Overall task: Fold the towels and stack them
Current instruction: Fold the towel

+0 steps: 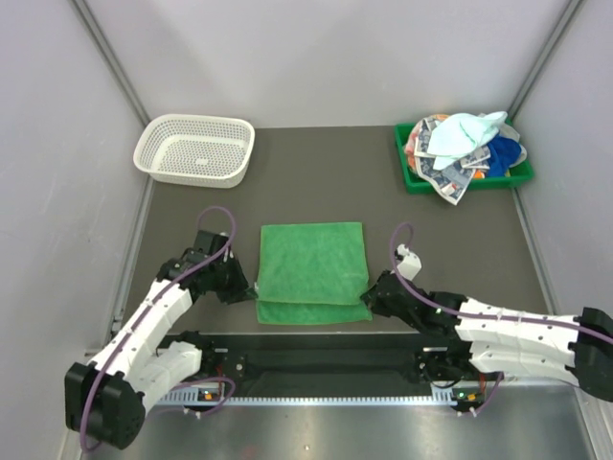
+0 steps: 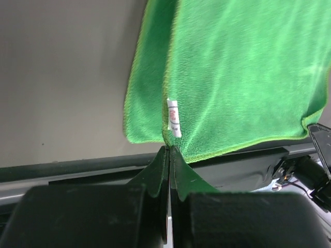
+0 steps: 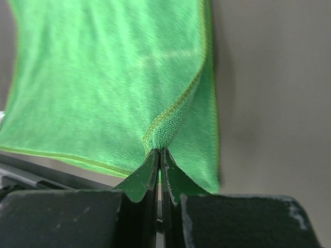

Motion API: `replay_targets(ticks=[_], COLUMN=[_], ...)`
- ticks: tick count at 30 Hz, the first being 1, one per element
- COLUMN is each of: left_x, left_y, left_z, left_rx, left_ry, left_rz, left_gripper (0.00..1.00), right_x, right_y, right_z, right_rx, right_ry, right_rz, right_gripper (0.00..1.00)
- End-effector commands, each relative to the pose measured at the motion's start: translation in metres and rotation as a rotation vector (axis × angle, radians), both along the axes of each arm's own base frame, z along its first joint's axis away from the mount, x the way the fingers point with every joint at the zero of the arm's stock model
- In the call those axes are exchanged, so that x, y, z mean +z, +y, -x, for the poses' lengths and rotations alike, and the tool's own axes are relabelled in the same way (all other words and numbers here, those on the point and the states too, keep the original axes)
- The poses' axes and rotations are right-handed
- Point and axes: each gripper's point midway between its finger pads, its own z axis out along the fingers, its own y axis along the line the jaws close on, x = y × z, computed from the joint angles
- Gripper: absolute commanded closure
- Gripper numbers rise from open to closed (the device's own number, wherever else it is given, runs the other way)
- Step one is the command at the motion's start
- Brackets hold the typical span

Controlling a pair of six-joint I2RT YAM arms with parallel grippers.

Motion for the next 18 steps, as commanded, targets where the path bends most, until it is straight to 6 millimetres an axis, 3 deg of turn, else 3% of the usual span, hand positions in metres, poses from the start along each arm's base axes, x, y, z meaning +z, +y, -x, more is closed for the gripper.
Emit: replay_targets(ticks=[1, 9, 14, 18], left_x=[-0.013, -0.037, -0.044, -0.035], left_y=[-0.005, -0.013, -0.014, -0.013], left_z=[0.008, 0.024, 0.030, 0.028], left_rx=[0.027, 0.032, 0.007, -0.014], left_ry=[0.052, 0.161, 0.206, 0.200], left_rz=[0.043, 0.096, 0.095, 0.080], left_gripper=[1.00, 1.00, 0.90, 0.84], right_x=[-0.009, -0.025, -0.019, -0.007], right_y=[0.006, -0.001, -0.007, -0.015], right_z=[0.004, 0.014, 0.014, 0.011], right_rx=[-0.020, -0.022, -0.030, -0.043], right_ry=[0.015, 0.045, 0.033, 0.007], right_rz=[-0.045, -0.034, -0.025, 0.005], right_gripper=[0.99, 0.85, 0.78, 0.77])
